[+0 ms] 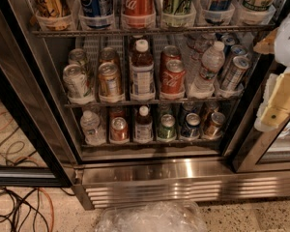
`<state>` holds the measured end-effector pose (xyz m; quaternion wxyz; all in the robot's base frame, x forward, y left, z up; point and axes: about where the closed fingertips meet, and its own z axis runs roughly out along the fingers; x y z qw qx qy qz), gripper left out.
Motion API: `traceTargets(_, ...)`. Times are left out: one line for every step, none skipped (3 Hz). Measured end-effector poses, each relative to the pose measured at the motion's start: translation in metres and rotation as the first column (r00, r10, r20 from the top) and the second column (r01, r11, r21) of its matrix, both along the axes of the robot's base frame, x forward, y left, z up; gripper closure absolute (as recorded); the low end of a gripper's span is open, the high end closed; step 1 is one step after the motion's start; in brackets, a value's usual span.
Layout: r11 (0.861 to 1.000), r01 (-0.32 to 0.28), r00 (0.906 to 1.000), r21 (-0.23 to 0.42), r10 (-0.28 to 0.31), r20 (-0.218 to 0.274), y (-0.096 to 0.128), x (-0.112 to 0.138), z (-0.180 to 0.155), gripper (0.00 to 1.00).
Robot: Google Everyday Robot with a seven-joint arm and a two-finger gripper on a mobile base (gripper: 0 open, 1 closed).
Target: Pick pepsi can from bottom shelf of fridge
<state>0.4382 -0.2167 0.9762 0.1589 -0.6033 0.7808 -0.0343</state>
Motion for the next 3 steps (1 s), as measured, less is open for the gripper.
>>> traceTargets(1.000, 0.000, 0.9999, 0.010, -0.001, 0.016, -0.001, 0.001, 0.005, 0.00)
traceTargets(0.999, 0.009, 0.9991, 0.051, -0.012, 0.042, 0.001, 0.002, 0.002, 0.00)
traceTargets(0.985, 0.040, 0.9930, 0.170, -0.058, 0.103, 0.006, -0.002, -0.008, 0.00)
